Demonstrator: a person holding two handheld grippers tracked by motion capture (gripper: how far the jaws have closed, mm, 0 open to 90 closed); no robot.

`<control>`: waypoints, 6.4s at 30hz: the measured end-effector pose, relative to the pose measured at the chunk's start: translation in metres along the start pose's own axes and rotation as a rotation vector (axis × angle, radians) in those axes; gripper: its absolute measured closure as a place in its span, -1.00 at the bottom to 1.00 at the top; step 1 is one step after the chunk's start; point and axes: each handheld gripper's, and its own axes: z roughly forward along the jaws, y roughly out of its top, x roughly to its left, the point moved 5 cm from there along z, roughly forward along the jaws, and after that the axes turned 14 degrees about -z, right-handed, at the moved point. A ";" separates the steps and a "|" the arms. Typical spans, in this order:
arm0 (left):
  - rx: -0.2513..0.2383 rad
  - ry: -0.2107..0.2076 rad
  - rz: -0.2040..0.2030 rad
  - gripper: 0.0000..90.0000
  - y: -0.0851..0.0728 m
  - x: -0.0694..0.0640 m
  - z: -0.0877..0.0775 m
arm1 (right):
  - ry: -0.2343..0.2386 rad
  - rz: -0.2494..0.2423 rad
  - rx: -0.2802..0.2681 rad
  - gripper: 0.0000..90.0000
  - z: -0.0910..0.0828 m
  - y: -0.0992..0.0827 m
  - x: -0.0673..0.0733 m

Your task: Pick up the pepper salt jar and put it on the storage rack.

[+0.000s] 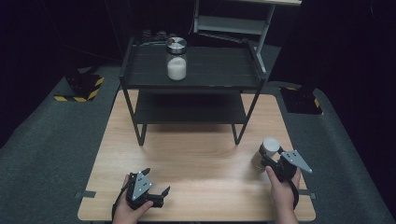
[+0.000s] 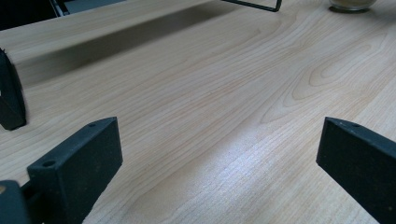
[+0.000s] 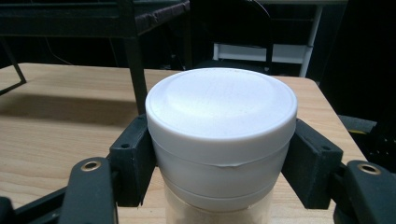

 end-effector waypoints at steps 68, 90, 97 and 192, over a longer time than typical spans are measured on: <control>-0.005 -0.013 0.028 -0.98 -0.002 -0.001 -0.002 | 0.273 -0.055 -0.294 -0.24 -0.055 0.138 0.069; -0.006 -0.025 0.012 -0.98 -0.001 0.001 -0.001 | 0.304 -0.068 -0.307 -0.24 -0.044 0.210 0.076; -0.003 -0.032 0.005 -0.98 -0.001 0.003 -0.001 | 0.290 -0.065 -0.321 -0.24 -0.039 0.233 0.072; -0.007 -0.059 0.008 -0.98 -0.002 0.006 -0.002 | 0.181 -0.032 -0.300 -0.57 0.091 0.321 0.048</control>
